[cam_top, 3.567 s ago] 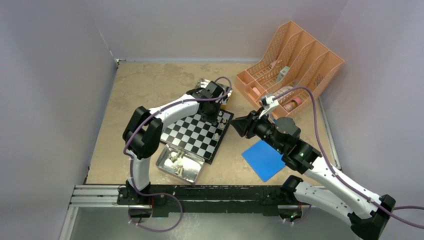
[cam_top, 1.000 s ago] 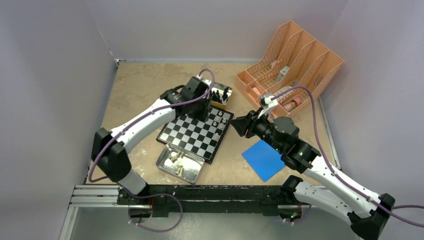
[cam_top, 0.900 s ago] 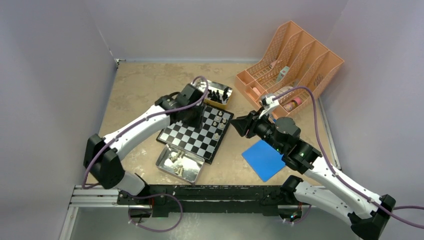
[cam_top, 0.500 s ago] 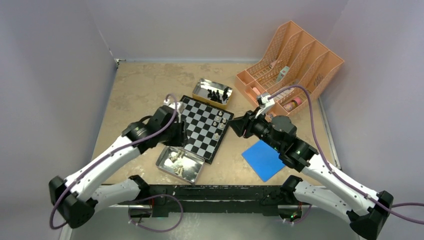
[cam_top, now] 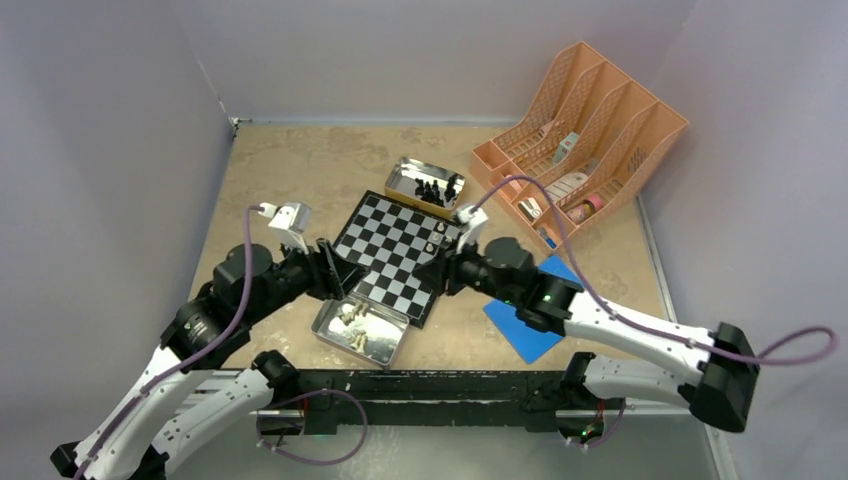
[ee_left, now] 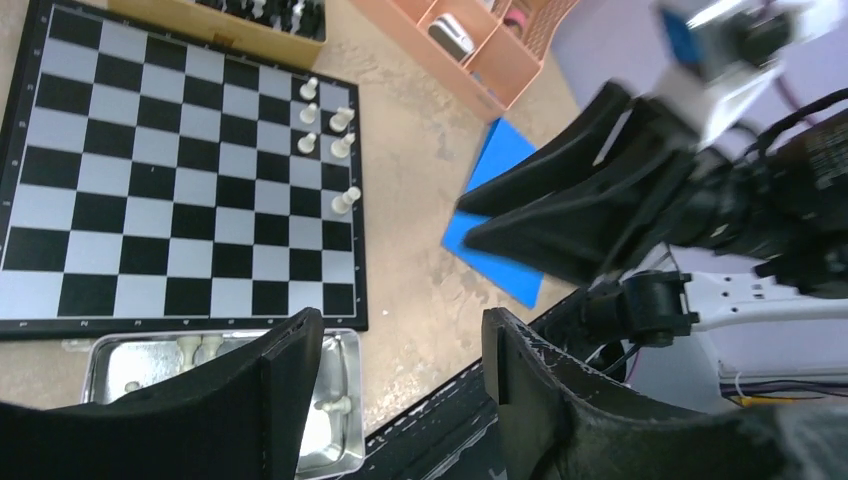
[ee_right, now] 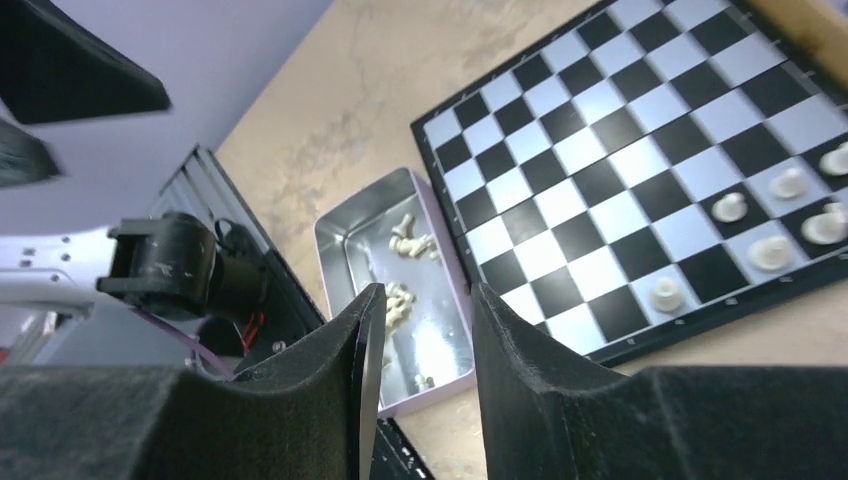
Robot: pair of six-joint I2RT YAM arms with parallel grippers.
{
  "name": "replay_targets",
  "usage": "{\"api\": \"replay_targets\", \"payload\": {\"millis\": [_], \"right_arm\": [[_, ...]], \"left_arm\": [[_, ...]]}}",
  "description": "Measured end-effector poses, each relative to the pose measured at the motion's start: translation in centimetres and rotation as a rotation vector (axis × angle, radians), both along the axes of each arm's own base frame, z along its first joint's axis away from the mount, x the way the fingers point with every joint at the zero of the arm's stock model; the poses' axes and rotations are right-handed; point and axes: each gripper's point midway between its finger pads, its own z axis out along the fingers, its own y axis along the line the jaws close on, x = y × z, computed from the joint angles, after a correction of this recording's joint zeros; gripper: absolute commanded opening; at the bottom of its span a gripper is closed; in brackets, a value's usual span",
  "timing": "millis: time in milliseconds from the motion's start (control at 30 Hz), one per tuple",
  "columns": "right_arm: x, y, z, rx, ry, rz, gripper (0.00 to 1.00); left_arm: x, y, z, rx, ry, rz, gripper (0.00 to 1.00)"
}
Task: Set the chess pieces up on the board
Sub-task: Pick up the chess piece from the storage box.
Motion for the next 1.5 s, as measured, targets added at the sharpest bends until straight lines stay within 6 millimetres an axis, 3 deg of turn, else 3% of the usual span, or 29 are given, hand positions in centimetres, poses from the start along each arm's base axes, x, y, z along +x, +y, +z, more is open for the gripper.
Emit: {"api": "replay_targets", "payload": {"millis": [267,400,500,633,733,900,1067,1267,1500], "right_arm": [[-2.3,6.7,-4.6,-0.125,0.016,0.148,0.41],[-1.9,9.2,-6.8,-0.176,-0.012,0.224,0.39],[-1.3,11.0,-8.2,-0.216,-0.027,0.261,0.37],[-0.3,13.4,-9.1,-0.265,-0.054,0.249,0.37],[-0.8,14.9,-9.6,-0.316,-0.104,0.254,0.38],[-1.6,16.3,-10.9,-0.421,-0.208,0.308,0.36],[-1.8,17.6,-12.8,-0.555,-0.361,0.407,0.34],[-3.2,16.9,-17.0,-0.762,-0.523,0.577,0.34],[-3.4,16.7,-19.0,-0.87,-0.645,0.712,0.35]], "left_arm": [[-1.5,1.1,3.9,-0.075,-0.094,-0.006,0.6],[-2.4,2.2,6.2,-0.119,-0.152,0.006,0.6],[-3.1,3.2,6.8,-0.134,-0.176,0.024,0.6],[-3.9,4.7,7.4,-0.148,-0.202,0.062,0.6],[-4.8,5.9,8.6,-0.175,-0.237,0.085,0.59],[-6.0,7.1,10.8,-0.222,-0.295,0.092,0.59],[-6.3,7.4,11.3,-0.22,-0.314,0.087,0.59],[-7.1,8.1,12.7,-0.238,-0.351,0.086,0.59],[-7.6,8.5,13.4,-0.252,-0.367,0.086,0.59]]}}
